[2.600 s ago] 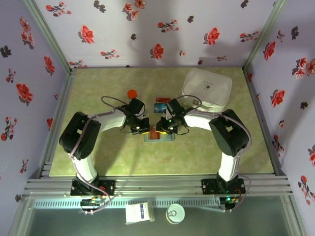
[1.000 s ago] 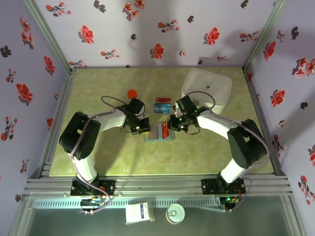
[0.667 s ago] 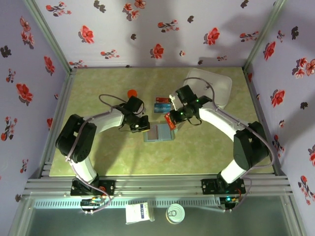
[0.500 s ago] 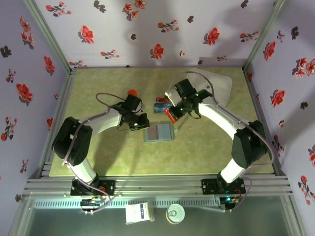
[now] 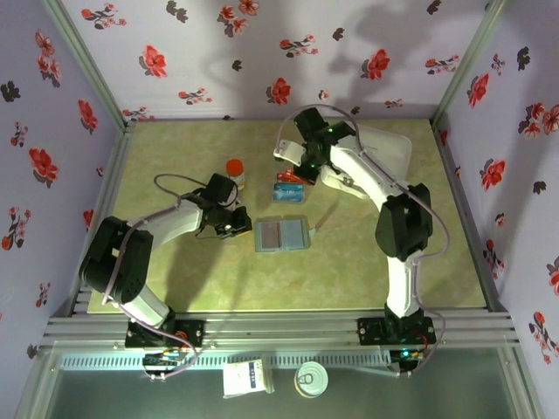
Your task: Take the credit cards out of the card holder
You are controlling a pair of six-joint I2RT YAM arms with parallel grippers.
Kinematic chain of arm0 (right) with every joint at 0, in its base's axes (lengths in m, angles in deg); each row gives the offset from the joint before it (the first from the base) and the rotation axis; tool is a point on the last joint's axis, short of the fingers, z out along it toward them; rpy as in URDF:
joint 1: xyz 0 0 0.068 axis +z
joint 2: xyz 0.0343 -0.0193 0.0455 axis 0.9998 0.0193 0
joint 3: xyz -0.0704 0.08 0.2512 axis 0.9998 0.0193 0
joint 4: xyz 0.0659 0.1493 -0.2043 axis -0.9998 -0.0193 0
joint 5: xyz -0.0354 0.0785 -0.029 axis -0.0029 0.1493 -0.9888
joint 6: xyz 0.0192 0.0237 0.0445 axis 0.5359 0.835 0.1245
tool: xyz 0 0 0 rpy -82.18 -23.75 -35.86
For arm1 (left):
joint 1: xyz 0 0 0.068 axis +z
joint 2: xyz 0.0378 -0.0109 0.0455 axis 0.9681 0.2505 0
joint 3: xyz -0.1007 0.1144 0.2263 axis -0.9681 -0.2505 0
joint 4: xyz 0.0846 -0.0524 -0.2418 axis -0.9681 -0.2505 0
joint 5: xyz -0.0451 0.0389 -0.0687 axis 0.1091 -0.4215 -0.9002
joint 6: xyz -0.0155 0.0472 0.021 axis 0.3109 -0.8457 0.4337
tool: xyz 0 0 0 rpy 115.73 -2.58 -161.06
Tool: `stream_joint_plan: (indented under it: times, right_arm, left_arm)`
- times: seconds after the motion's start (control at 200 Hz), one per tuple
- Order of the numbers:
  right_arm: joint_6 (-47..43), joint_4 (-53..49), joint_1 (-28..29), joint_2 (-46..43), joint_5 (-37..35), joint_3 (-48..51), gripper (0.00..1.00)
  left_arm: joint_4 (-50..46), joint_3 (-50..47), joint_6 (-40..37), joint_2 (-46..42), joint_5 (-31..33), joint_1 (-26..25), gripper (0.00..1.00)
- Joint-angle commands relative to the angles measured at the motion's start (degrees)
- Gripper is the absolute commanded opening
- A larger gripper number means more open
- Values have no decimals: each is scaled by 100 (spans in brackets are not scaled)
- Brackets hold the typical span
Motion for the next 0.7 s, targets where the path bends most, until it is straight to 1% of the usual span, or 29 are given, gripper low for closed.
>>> stream_joint_plan:
  times: [0.0,0.135,0.275,0.695]
  right_arm:
    - [-457,-562,-64,427,72,-652,0]
    - [-578,-735,-73,872,151,-1235,0]
    - [-643,-765,-73,1135,226,-1553,0]
    - [-697,-594,-62,1466,290,-1694,0]
  left_arm:
    - [-137,-44,-172,-160,23,67,10]
    - [-196,-50,-208,-167,32,124,10]
    - [-199,-68,-212,-150,28,172,10]
    - [-188,-98,-210,-87,24,208,10]
